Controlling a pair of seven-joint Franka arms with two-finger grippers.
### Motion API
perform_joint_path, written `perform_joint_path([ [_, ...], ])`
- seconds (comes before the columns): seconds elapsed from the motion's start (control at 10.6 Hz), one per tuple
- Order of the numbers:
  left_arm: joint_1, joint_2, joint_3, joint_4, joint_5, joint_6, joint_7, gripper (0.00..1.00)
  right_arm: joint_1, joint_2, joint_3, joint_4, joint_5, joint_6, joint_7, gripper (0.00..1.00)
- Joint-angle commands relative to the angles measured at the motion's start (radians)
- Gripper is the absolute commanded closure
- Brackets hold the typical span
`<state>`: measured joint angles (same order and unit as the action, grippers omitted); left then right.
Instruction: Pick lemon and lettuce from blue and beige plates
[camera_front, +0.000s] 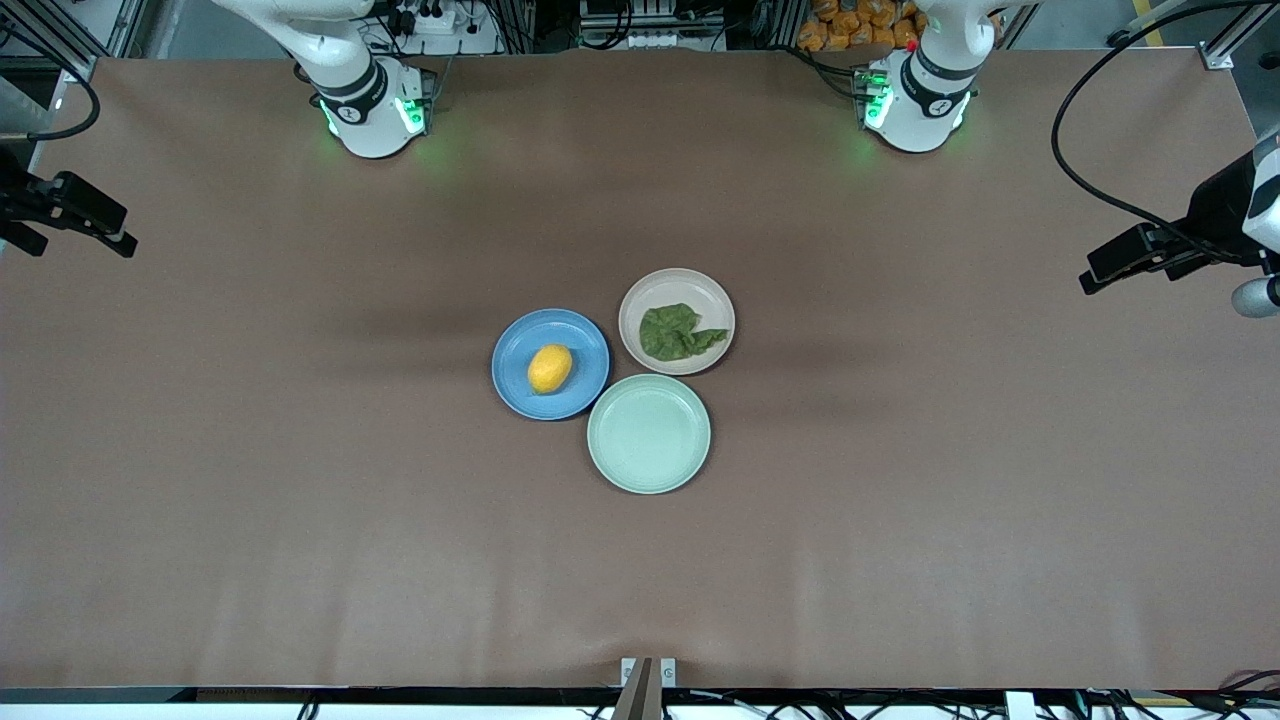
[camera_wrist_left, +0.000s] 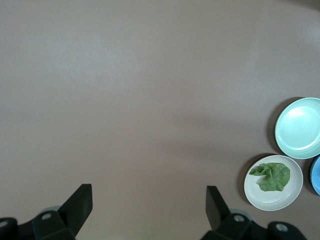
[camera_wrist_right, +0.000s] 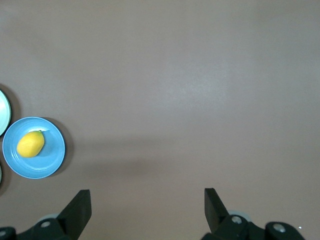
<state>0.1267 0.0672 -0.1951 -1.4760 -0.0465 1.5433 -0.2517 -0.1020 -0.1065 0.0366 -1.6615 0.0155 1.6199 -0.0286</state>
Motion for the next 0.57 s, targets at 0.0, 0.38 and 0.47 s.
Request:
perform_joint_path([
  [0.0, 0.004, 0.0, -0.006, 0.014, -0.006, -0.006, 0.028, 0.0, 0.002, -0.005, -0.006, -0.015, 0.006, 0.002, -0.011, 0.0],
  [0.38, 0.004, 0.003, -0.006, 0.016, -0.001, -0.006, 0.028, 0.0, 0.002, -0.007, -0.006, -0.041, 0.004, 0.014, -0.01, 0.0],
  [0.47, 0.004, 0.005, -0.006, 0.014, -0.003, -0.006, 0.028, 0.0, 0.002, -0.009, -0.004, -0.058, 0.004, 0.023, -0.01, 0.0],
])
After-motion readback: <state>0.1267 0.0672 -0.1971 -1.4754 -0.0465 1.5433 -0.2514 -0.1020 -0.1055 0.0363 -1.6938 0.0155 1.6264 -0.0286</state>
